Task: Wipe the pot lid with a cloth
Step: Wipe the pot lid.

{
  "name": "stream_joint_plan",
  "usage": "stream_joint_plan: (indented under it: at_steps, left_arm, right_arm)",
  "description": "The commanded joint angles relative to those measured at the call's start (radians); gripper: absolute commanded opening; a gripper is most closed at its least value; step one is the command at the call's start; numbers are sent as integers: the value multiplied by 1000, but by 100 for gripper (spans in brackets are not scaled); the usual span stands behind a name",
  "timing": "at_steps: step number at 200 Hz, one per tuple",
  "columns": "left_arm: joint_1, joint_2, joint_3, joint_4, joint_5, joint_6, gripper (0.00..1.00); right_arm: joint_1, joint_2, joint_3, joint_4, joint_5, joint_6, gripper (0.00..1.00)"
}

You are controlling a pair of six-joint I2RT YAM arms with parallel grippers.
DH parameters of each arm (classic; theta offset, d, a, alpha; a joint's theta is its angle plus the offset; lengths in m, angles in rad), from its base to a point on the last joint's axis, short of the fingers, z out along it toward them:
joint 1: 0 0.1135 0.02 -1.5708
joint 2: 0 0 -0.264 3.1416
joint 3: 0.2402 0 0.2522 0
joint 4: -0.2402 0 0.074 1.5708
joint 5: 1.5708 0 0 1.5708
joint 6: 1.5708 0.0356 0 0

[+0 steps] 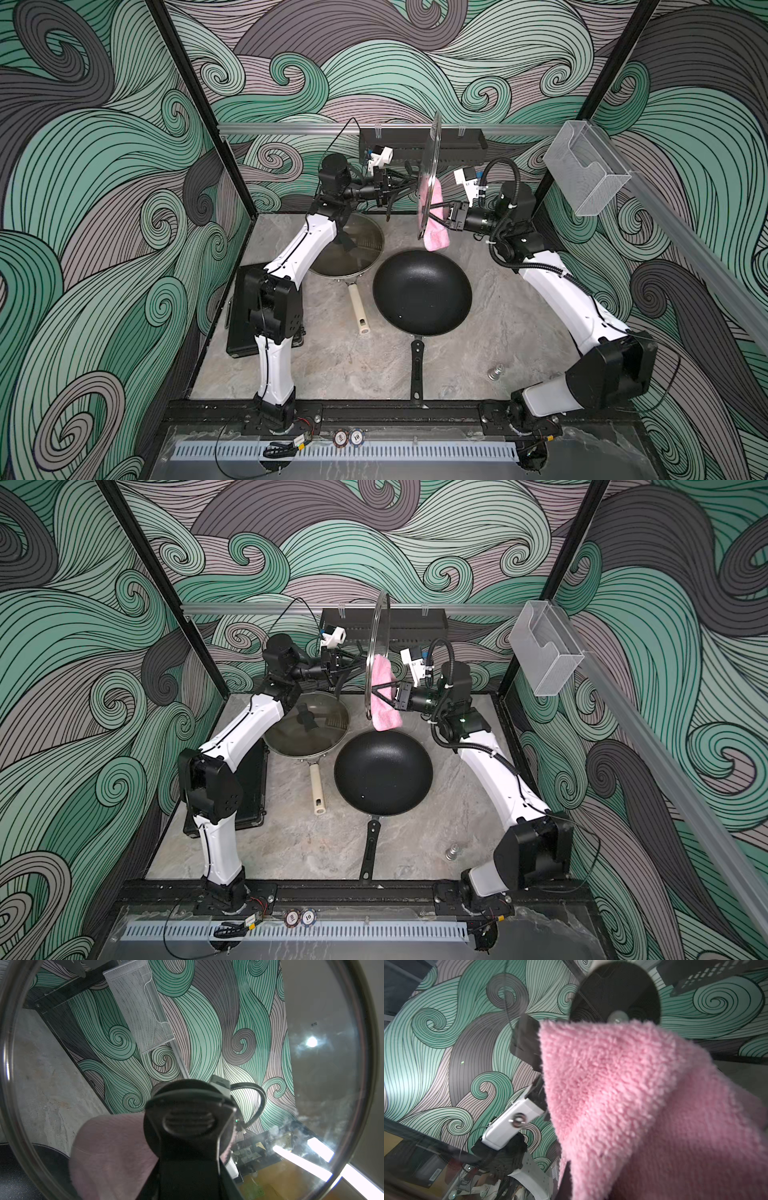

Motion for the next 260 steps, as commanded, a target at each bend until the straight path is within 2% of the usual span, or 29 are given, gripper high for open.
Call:
stream_joint_plan:
  at_steps: [1,36,56,96,129,160,199,230,260]
  left_arm:
    - [-23,-30,-8,165,29,-2,0]
    - [-26,-105,-151,105,24,77,0]
    - [-35,-144,-196,60,36,120,0]
    - [-53,-209,-209,51,72,107,0]
    - [-52,-236,-178,56,37,106,0]
    - [-47,-181,-60,67,26,75,0]
    - [-37,-112,7,181,5,-9,0]
    - [-35,-102,8,179,3,-7,0]
    - [-37,-121,-54,278,-3,-73,0]
  right_arm:
    - [12,12,64,28,-34,19,0]
    - [-10,90,164,150,-50,106,0]
    - [-33,147,216,171,-39,111,0]
    - [-58,263,298,90,-24,39,0]
    - [-60,293,260,60,-12,15,0]
    - [-53,257,196,26,-26,2,0]
    - [-45,137,76,-26,-31,-23,0]
    - [-32,51,-7,-45,10,-41,0]
    - [-51,87,38,-85,18,-76,0]
